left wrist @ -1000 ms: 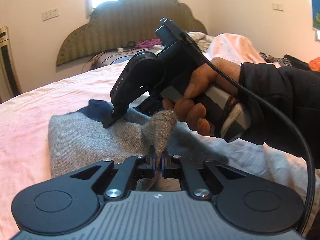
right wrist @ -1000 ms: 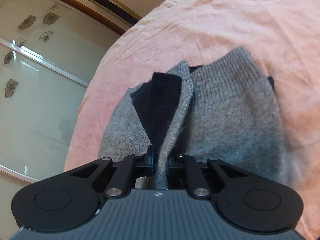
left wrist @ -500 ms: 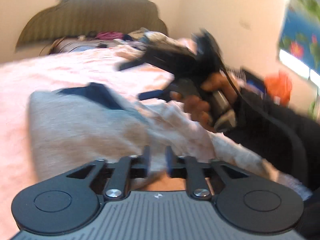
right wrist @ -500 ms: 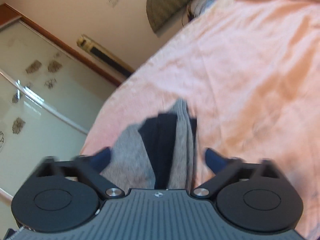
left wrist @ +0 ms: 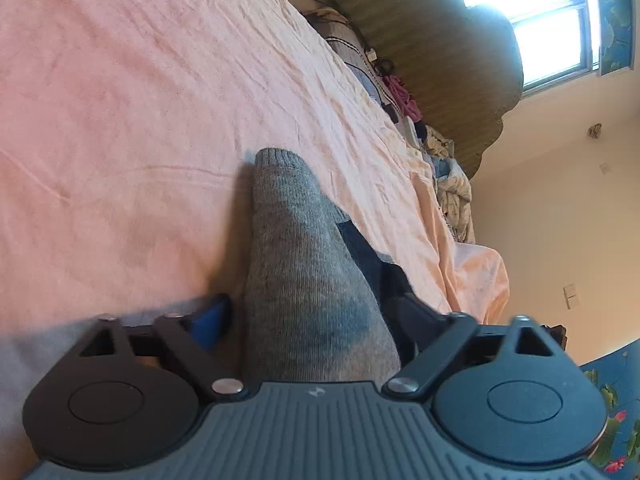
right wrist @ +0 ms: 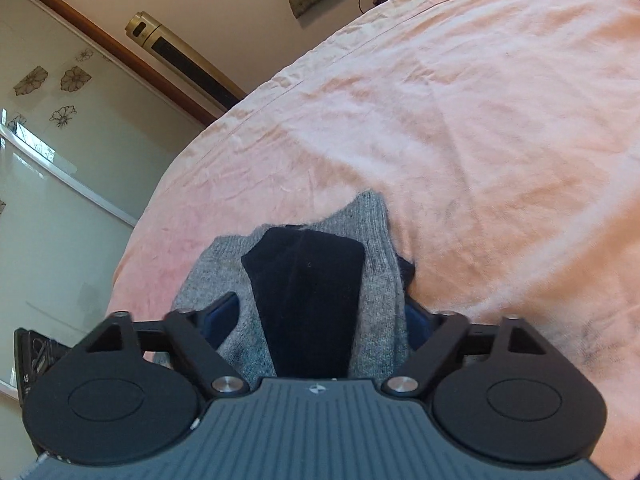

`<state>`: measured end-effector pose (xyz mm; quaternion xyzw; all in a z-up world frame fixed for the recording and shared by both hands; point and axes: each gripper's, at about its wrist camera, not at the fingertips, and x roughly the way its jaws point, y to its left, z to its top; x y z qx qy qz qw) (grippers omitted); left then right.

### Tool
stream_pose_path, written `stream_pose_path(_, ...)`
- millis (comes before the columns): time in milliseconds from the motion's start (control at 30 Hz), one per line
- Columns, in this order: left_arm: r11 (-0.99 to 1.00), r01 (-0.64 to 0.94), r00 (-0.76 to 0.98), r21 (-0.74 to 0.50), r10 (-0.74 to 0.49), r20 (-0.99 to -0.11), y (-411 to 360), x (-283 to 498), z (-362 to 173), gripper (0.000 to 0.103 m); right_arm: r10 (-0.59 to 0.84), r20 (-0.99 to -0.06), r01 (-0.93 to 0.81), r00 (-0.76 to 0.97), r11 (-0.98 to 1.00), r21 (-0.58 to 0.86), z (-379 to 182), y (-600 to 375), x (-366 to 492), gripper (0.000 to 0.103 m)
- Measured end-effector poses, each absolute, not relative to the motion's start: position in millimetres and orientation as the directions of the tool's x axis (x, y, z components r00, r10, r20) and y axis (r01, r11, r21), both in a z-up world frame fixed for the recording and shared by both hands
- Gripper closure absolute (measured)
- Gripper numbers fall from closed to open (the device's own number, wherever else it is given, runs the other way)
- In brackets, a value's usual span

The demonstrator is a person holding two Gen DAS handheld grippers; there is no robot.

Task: Fold small clothes

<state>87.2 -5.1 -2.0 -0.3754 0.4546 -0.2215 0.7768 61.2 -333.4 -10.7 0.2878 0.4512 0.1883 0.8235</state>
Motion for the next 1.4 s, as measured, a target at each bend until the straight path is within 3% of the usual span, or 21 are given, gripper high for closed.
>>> stream_pose_path(33, 0.651, -0.019, 0.452, -0.759, -0.671, -0.587, -11.6, 94.1, -8.5, 0.073, 0.575, -0.634, -0.045, 0.518, 0.758, 0.651, -13.6, -333.9, 60.9, 0.076)
stream_pose_path(400, 0.76, 0.072, 0.605, -0.646, -0.548, -0.578, 38.7, 109.1, 61.4, 0.076, 0.655, -0.463, -0.181, 0.598, 0.672, 0.718, 40.5, -280.8, 92.7, 0.077)
stream_pose_path(433, 0.781, 0.07, 0.621, -0.621, -0.521, -0.586, 45.2, 118.3, 67.7, 0.074, 0.652, -0.452, -0.162, 0.608, 0.66, 0.734, 39.9, -274.3, 102.8, 0.076)
stream_pose_path(500, 0.832, 0.094, 0.632, -0.546, -0.474, -0.613, 53.1, 138.3, 68.0, 0.067, 0.613, -0.468, -0.102, 0.637, 0.668, 0.737, 31.1, -260.1, 122.1, 0.063)
stream_pose_path(533, 0.856, 0.047, 0.628, -0.516, -0.427, -0.651, 60.1, 142.4, 64.3, 0.063, 0.589, -0.504, -0.074, 0.632, 0.693, 0.718, 26.6, -254.2, 126.9, 0.041)
stream_pose_path(567, 0.862, -0.025, 0.616, -0.506, -0.386, -0.687, 68.7, 140.6, 60.8, 0.062, 0.56, -0.553, -0.041, 0.617, 0.724, 0.688, 21.9, -247.7, 126.8, 0.031)
stream_pose_path(600, 0.839, -0.036, 0.611, -0.542, -0.411, -0.676, 77.7, 131.6, 57.7, 0.062, 0.562, -0.571, -0.043, 0.599, 0.735, 0.677, 18.3, -244.6, 120.6, 0.032)
stream_pose_path(633, 0.805, 0.002, 0.611, -0.593, -0.471, -0.636, 85.8, 117.5, 54.4, 0.054, 0.584, -0.57, -0.072, 0.578, 0.732, 0.678, 16.7, -243.3, 112.3, 0.033)
stream_pose_path(667, 0.785, 0.027, 0.605, -0.618, -0.505, -0.615, 89.9, 103.6, 51.2, 0.037, 0.606, -0.573, -0.11, 0.551, 0.734, 0.671, 13.7, -242.1, 98.4, 0.033)
stream_pose_path(700, 0.775, 0.035, 0.594, -0.631, -0.524, -0.61, 92.8, 87.9, 47.1, 0.031, 0.606, -0.587, -0.127, 0.537, 0.746, 0.654, 12.5, -243.5, 86.4, 0.033)
stream_pose_path(800, 0.755, 0.039, 0.526, -0.655, -0.572, -0.629, 82.8, 55.0, 24.1, 0.028, 0.595, -0.628, -0.134, 0.502, 0.771, 0.623, 5.7, -253.2, 48.2, 0.033)
stream_pose_path(900, 0.747, 0.061, 0.539, -0.662, -0.583, -0.608, 75.2, 26.5, 12.7, 0.037, 0.617, -0.636, -0.147, 0.465, 0.762, 0.631, -1.2, -253.4, 18.0, 0.036)
stream_pose_path(933, 0.765, 0.067, 0.534, -0.64, -0.57, -0.625, 70.4, 22.2, 12.2, 0.073, 0.612, -0.638, -0.169, 0.468, 0.77, 0.615, -0.6, -249.7, 9.3, 0.041)
stream_pose_path(967, 0.778, 0.069, 0.517, -0.624, -0.563, -0.645, 66.9, 19.6, 10.5, 0.089, 0.599, -0.655, -0.185, 0.461, 0.786, 0.59, -0.2, -245.0, 3.4, 0.061)
stream_pose_path(1000, 0.778, 0.063, 0.52, -0.625, -0.56, -0.645, 66.3, 18.0, 9.7, 0.09, 0.591, -0.668, -0.187, 0.452, 0.795, 0.577, -0.8, -241.6, -0.3, 0.075)
stream_pose_path(1033, 0.779, 0.059, 0.525, -0.625, -0.556, -0.644, 67.4, 17.2, 12.2, 0.091, 0.595, -0.663, -0.191, 0.454, 0.792, 0.58, -0.4, -241.5, -3.3, 0.08)
stream_pose_path(1200, 0.805, 0.102, 0.542, -0.585, -0.538, -0.646, 84.9, 1.7, 28.3, 0.092, 0.622, -0.625, -0.211, 0.472, 0.767, 0.606, 6.7, -255.4, -19.4, 0.084)
stream_pose_path(1300, 0.859, 0.154, 0.582, -0.487, -0.478, -0.658, 85.0, -15.0, 23.0, 0.086, 0.626, -0.629, -0.178, 0.461, 0.76, 0.625, -6.9, -259.5, -15.2, 0.077)
stream_pose_path(1333, 0.872, 0.176, 0.609, -0.457, -0.462, -0.645, 85.2, -23.1, 25.5, 0.075, 0.633, -0.621, -0.164, 0.462, 0.749, 0.642, -2.6, -262.4, -12.1, 0.066)
stream_pose_path(1367, 0.89, 0.191, 0.641, -0.414, -0.432, -0.634, 83.1, -31.1, 27.8, 0.054, 0.622, -0.607, -0.161, 0.494, 0.752, 0.639, 6.3, -265.6, -10.1, 0.058)
stream_pose_path(1400, 0.907, 0.202, 0.68, -0.371, -0.402, -0.613, 82.5, -38.8, 29.7, 0.039, 0.614, -0.577, -0.171, 0.538, 0.75, 0.639, 17.5, -268.3, -7.7, 0.056)
